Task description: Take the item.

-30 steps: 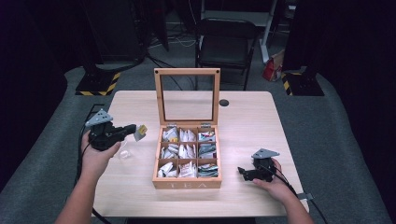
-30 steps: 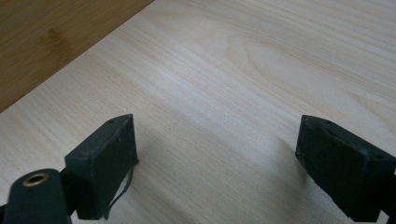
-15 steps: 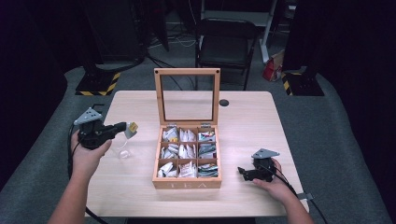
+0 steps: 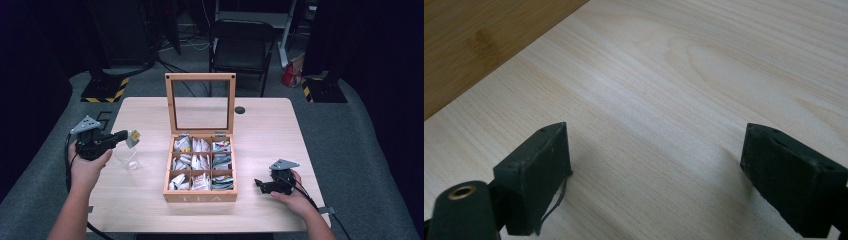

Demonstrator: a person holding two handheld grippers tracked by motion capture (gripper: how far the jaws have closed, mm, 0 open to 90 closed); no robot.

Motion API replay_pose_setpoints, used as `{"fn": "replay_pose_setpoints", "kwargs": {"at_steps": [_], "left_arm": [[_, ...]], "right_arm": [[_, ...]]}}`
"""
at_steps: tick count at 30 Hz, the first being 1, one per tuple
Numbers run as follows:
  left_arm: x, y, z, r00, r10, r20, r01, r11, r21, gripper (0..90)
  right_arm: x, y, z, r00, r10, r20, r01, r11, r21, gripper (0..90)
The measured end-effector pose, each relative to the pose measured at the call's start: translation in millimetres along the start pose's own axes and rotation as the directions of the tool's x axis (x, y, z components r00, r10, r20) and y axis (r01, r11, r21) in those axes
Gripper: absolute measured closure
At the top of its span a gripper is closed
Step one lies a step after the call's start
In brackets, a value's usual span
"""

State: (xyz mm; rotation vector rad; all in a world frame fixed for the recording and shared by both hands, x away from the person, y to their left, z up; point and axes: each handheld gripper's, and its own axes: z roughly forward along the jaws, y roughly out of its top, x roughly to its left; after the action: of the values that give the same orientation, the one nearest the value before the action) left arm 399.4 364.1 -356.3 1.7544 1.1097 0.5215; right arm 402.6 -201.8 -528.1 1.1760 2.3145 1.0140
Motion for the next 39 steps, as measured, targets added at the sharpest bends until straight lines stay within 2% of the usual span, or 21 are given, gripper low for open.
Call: {"fn": "replay_pose_setpoints", "kwargs": {"at_steps": [21,39], "left_arm": [[15.3,-10.8,-3.3,0.9987,-0.028,-0.042,0.028,0.9996,0.006,89.8],[30.0,-31.2,6.5,0.9951,-0.057,-0.081,0.06,0.9973,0.041,89.8]], "right_arm": [[0.0,0.0,-0.1,1.0,0.0,0.002,0.0,1.0,0.0,11.8],[0.0,0.0,-0.1,1.0,0.0,0.002,0.0,1.0,0.0,11.8]]}}
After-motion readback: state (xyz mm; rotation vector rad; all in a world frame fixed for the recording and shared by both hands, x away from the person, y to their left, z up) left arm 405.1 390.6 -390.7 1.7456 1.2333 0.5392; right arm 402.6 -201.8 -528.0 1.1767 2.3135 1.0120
